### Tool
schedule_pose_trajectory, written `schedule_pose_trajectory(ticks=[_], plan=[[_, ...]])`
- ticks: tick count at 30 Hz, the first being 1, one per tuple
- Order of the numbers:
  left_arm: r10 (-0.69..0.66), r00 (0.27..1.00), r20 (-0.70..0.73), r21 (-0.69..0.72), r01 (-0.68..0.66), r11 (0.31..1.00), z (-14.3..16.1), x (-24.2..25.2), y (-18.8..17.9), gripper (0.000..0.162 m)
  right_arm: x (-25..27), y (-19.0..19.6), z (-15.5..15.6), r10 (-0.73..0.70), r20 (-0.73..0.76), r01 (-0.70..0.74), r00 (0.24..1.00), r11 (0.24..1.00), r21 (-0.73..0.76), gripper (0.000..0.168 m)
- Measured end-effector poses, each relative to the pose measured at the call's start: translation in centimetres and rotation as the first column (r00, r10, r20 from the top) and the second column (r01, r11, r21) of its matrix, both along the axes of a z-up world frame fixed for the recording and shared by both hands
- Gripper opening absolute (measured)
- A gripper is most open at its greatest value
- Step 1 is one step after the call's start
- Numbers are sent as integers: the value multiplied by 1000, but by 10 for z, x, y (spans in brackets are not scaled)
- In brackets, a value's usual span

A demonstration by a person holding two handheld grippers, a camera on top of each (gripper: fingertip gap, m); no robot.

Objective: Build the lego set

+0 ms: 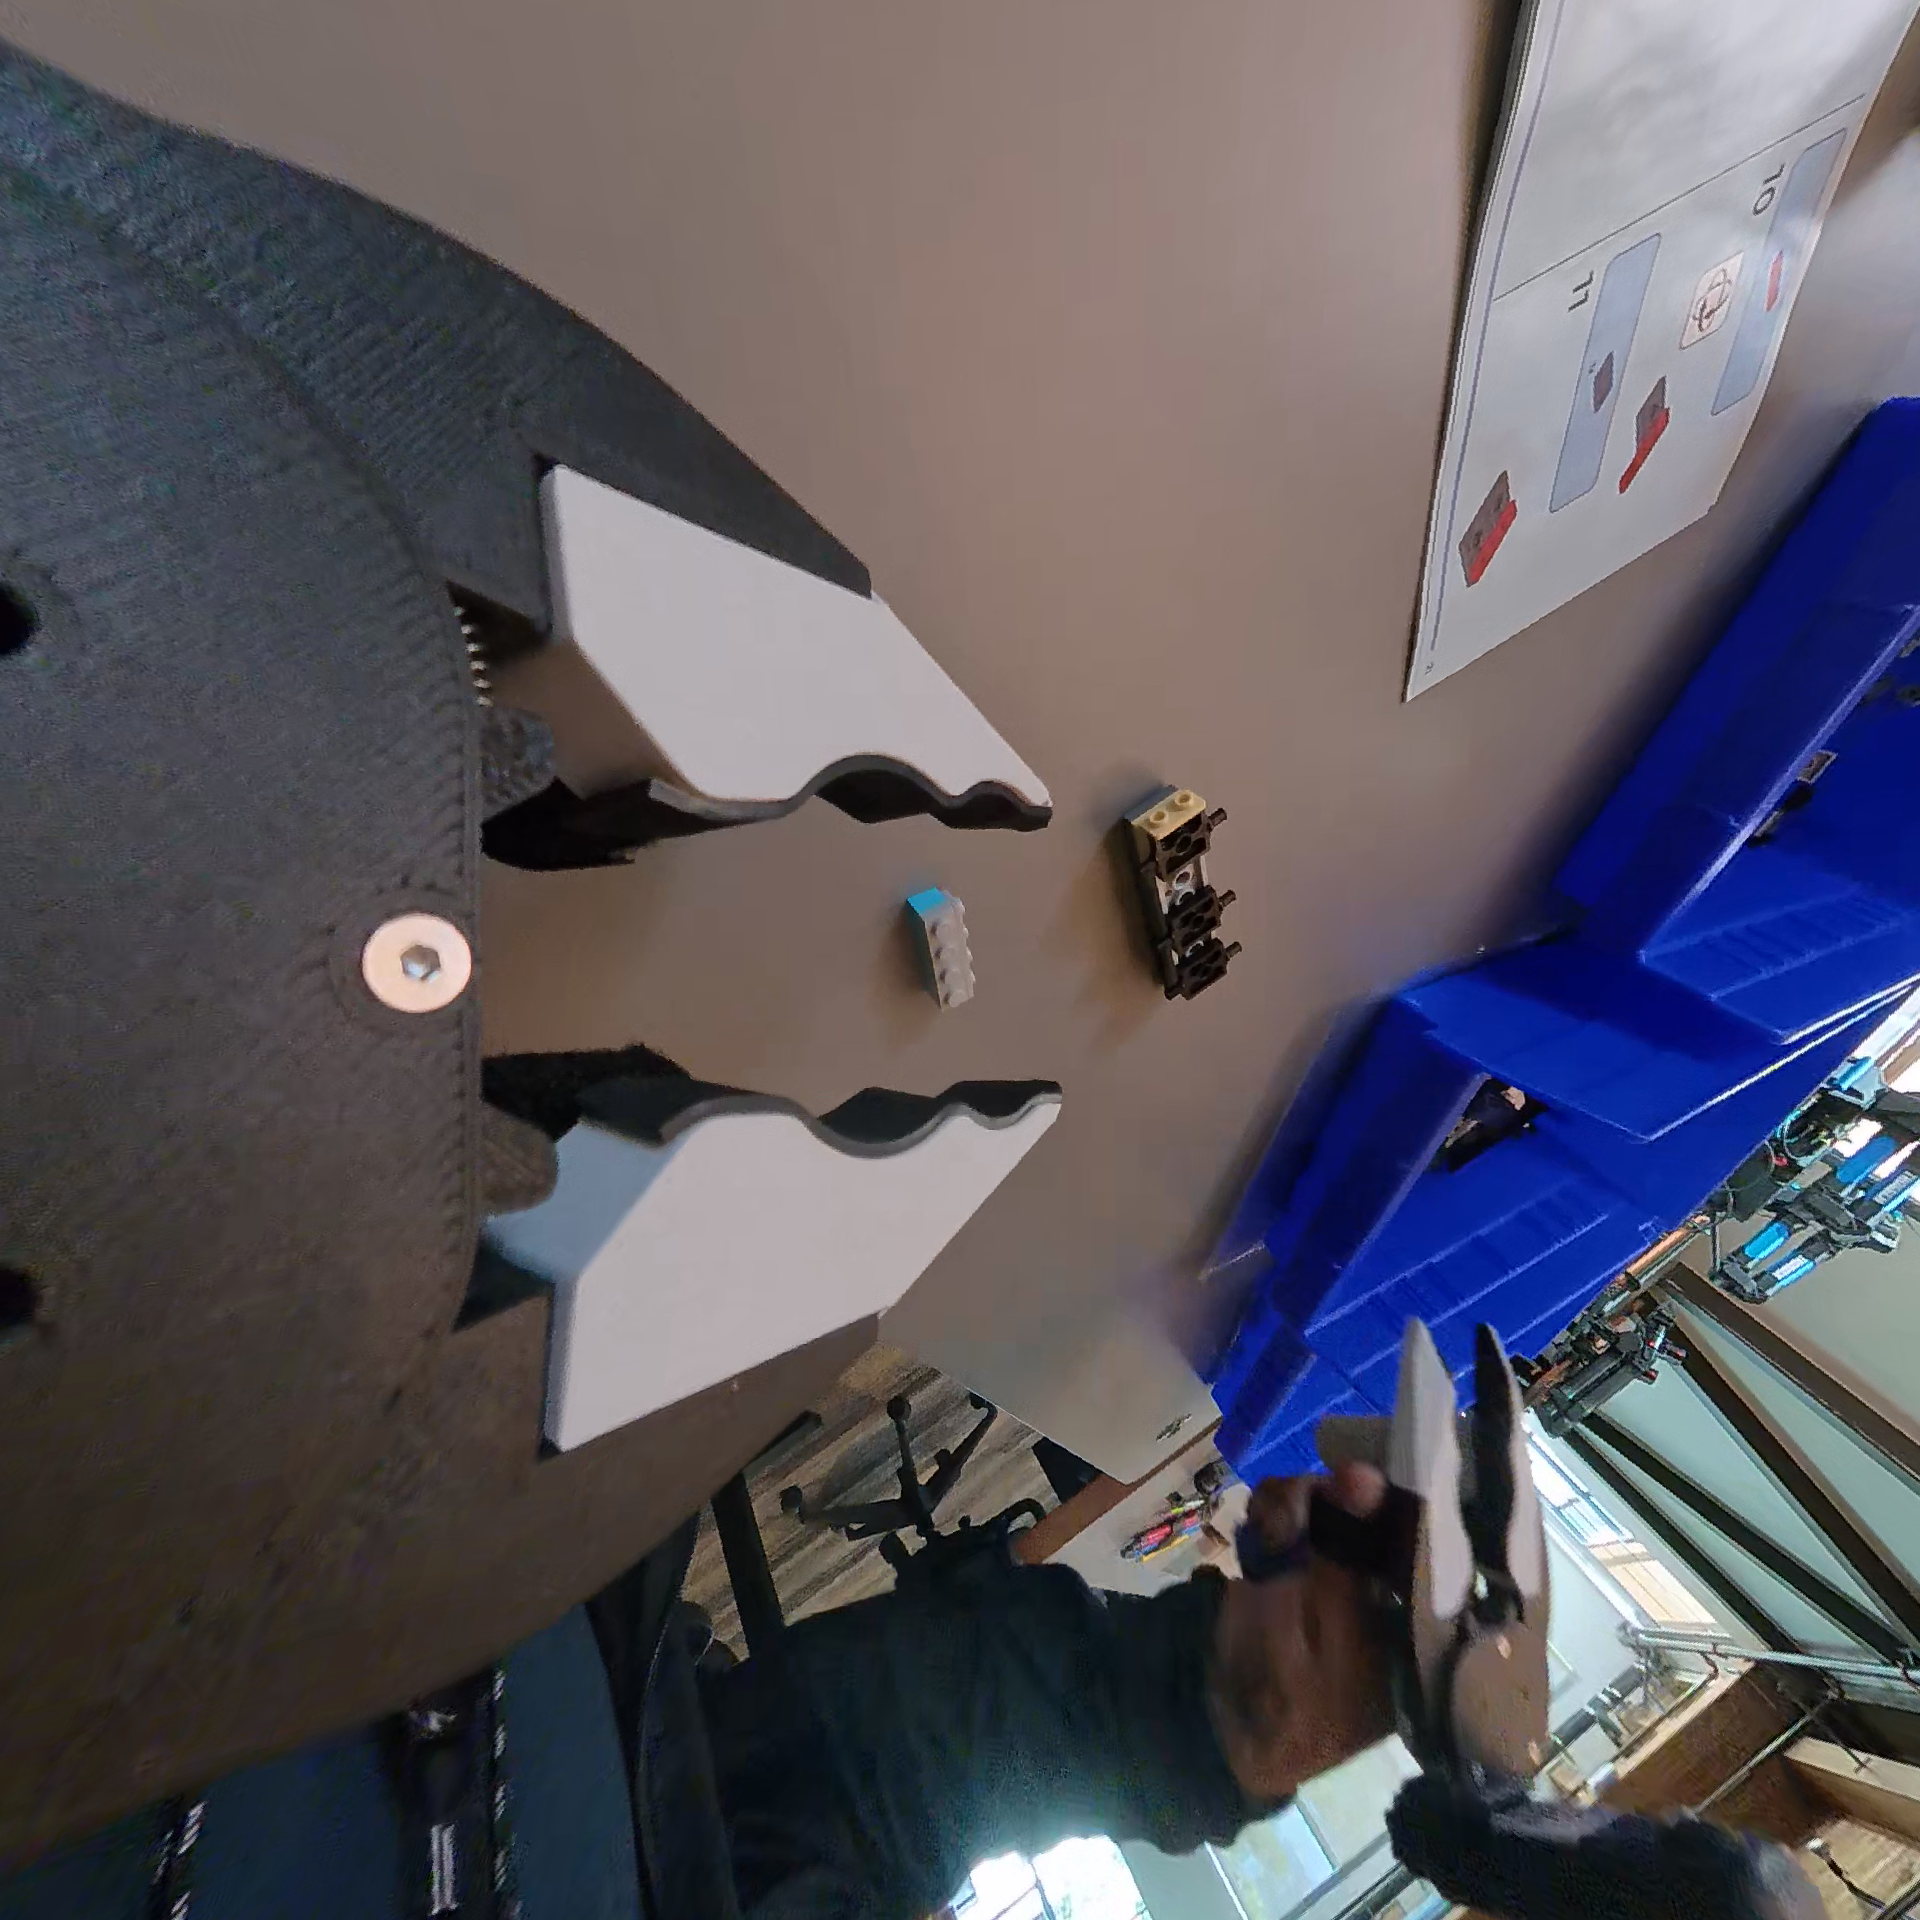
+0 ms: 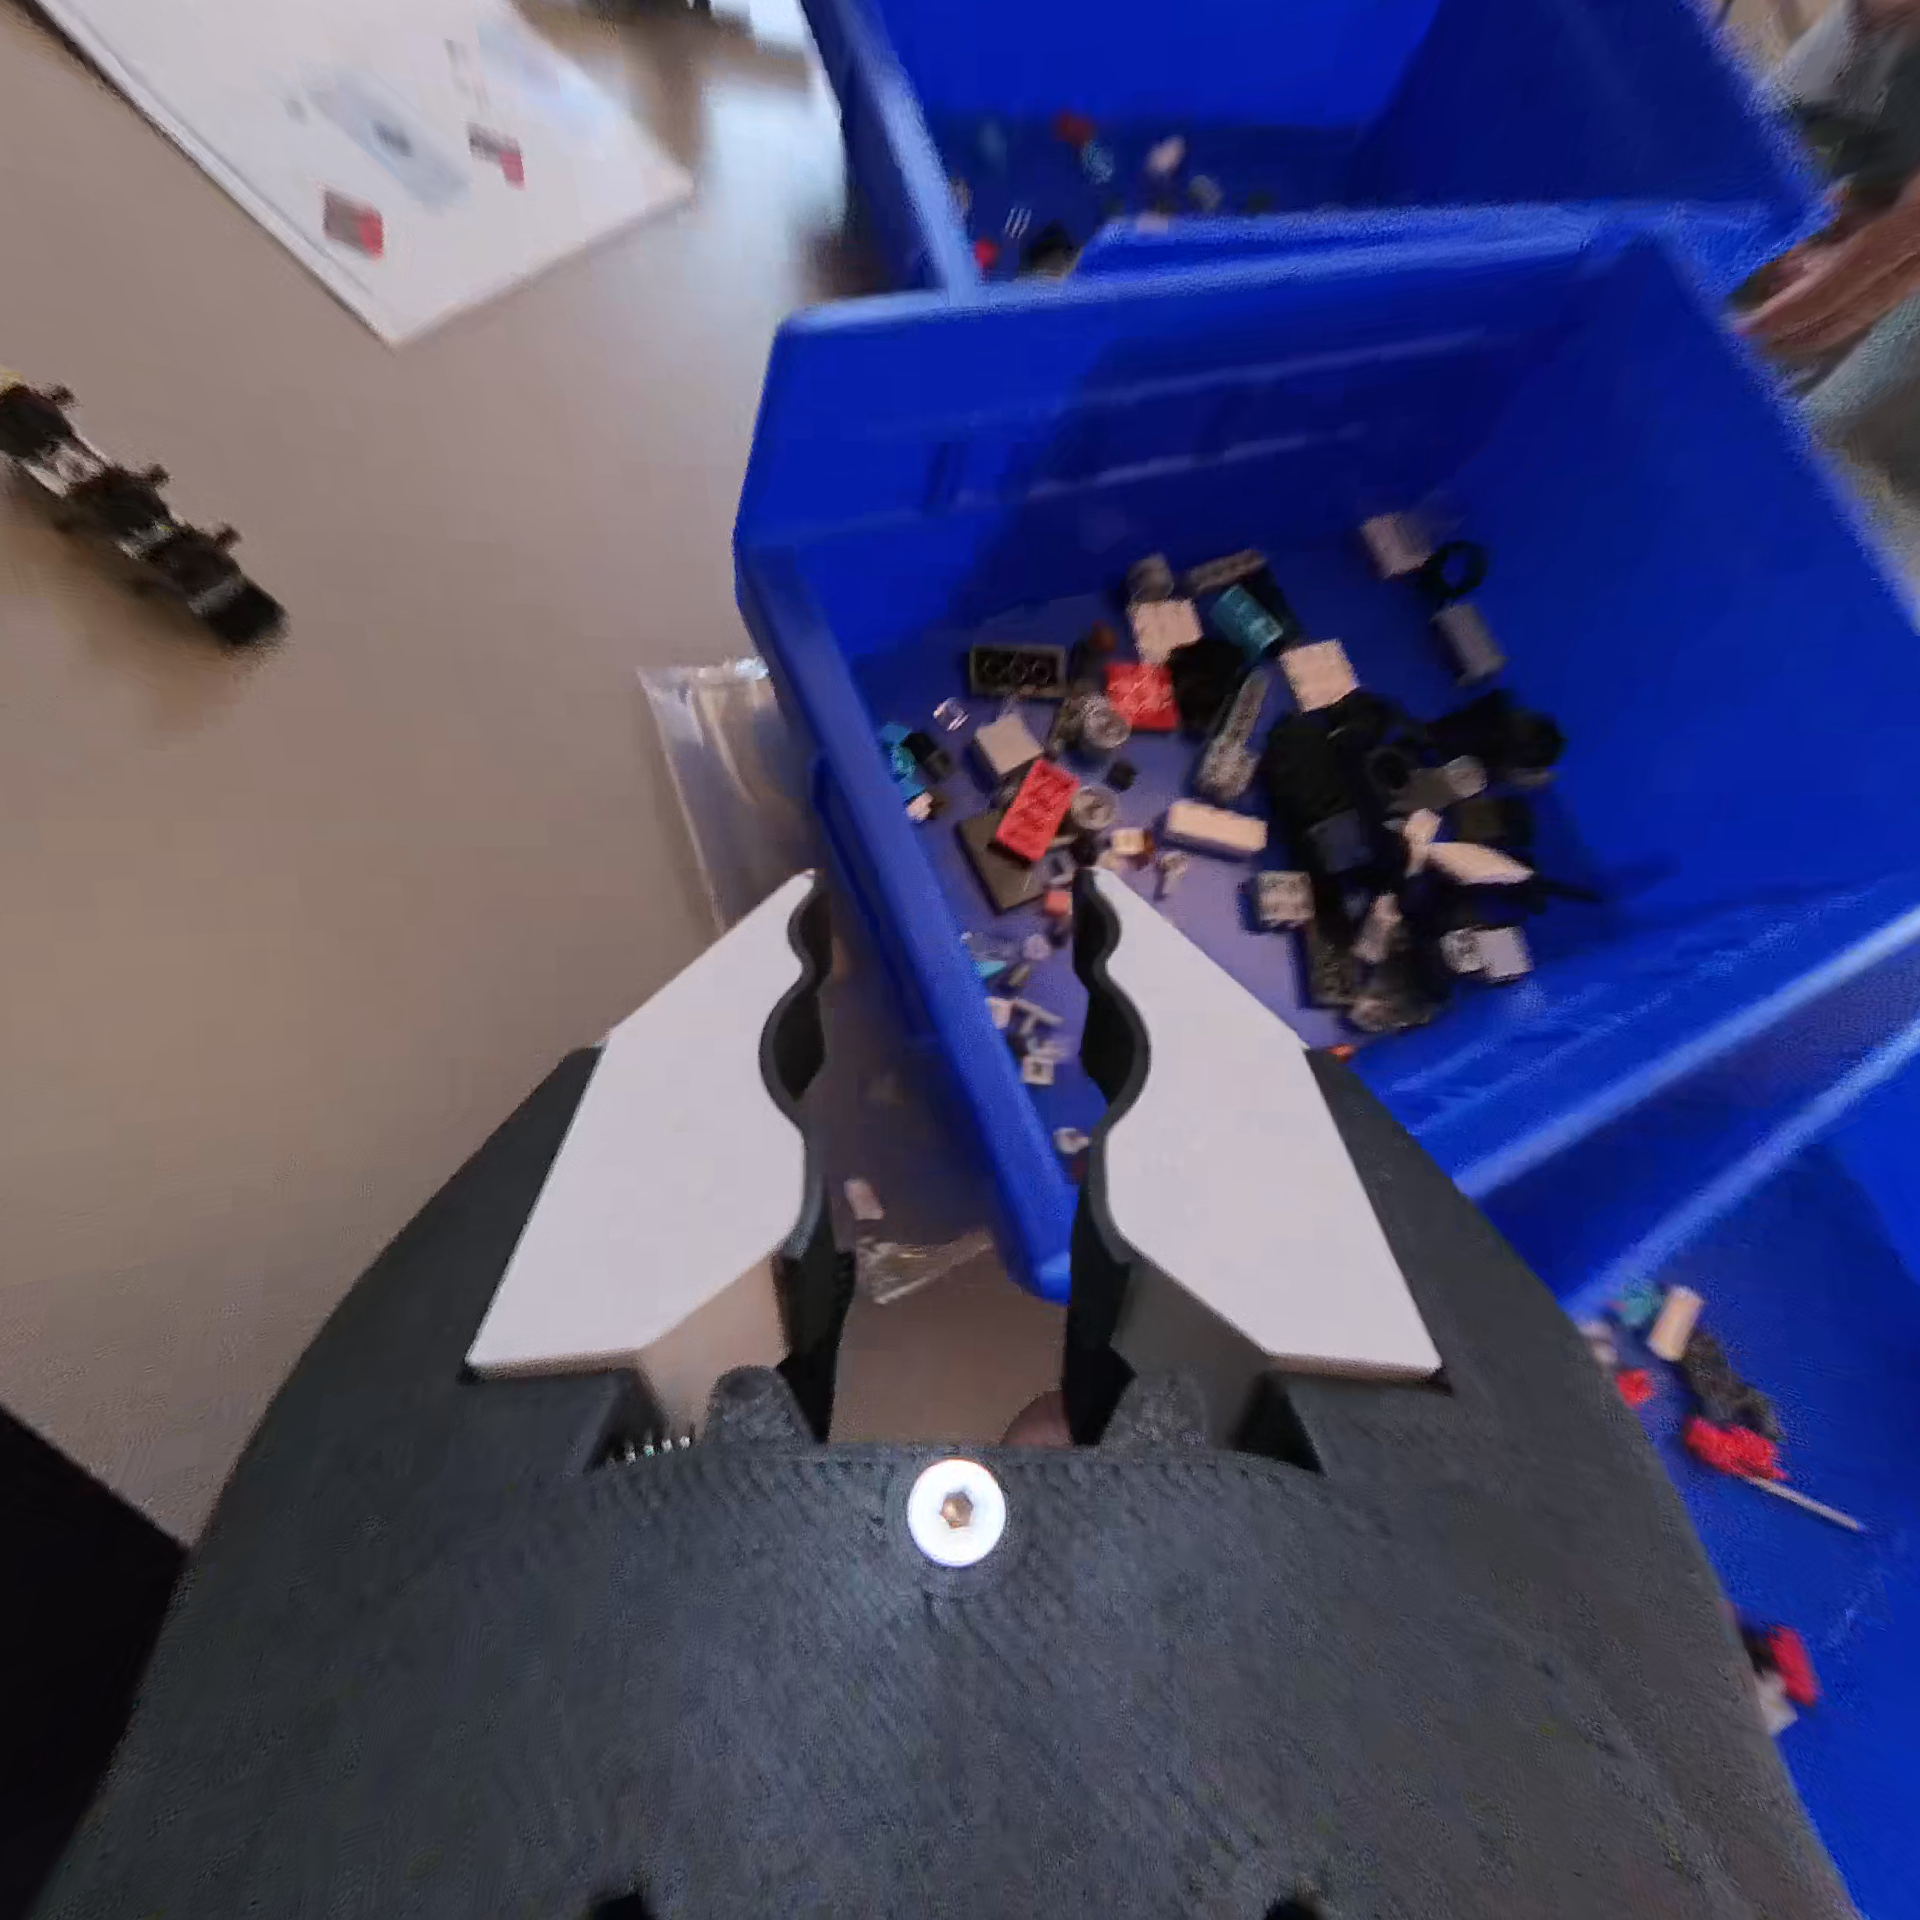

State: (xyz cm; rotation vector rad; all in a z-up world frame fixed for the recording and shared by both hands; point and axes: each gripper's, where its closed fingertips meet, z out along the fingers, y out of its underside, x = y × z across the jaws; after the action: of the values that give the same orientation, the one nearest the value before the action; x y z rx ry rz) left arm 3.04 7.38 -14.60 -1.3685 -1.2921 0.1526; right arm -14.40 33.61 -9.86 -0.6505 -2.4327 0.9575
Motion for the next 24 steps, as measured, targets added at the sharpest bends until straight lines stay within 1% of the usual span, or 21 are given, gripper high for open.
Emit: schedule_pose_trajectory(ticks=[3,5,7,11,14,17,21,24], plan=[[-3,1000,8,-1,3,1000,-1,-1,0,49,-16,16,31,7,-53,-8,999,1000,-20,48],[-2,1000,17,-4,2,1000,-2,-1,1,49,-25,24,38,10,-54,-11,998,1000,-22,48],[2,1000,23,-7,-2,1000,-3,-2,0,49,-27,26,38,24,-42,-25,999,999,-33,48],[23,999,22,-7,-23,1000,-3,-3,-3,48,-6,10,27,108,-8,-108,994,986,-128,45],[36,999,23,-9,-36,999,-3,-4,-4,48,28,-8,14,194,-13,-193,981,961,-200,42],[37,999,24,-14,-37,999,-4,-4,-4,47,66,-26,-5,261,-8,-253,965,929,-272,41],[34,999,34,-15,-34,999,-5,-5,-4,46,101,-42,-28,295,6,-274,955,894,-355,40],[39,999,31,-19,-39,999,-5,-5,-4,46,112,-49,-34,305,16,-271,952,869,-414,39]])
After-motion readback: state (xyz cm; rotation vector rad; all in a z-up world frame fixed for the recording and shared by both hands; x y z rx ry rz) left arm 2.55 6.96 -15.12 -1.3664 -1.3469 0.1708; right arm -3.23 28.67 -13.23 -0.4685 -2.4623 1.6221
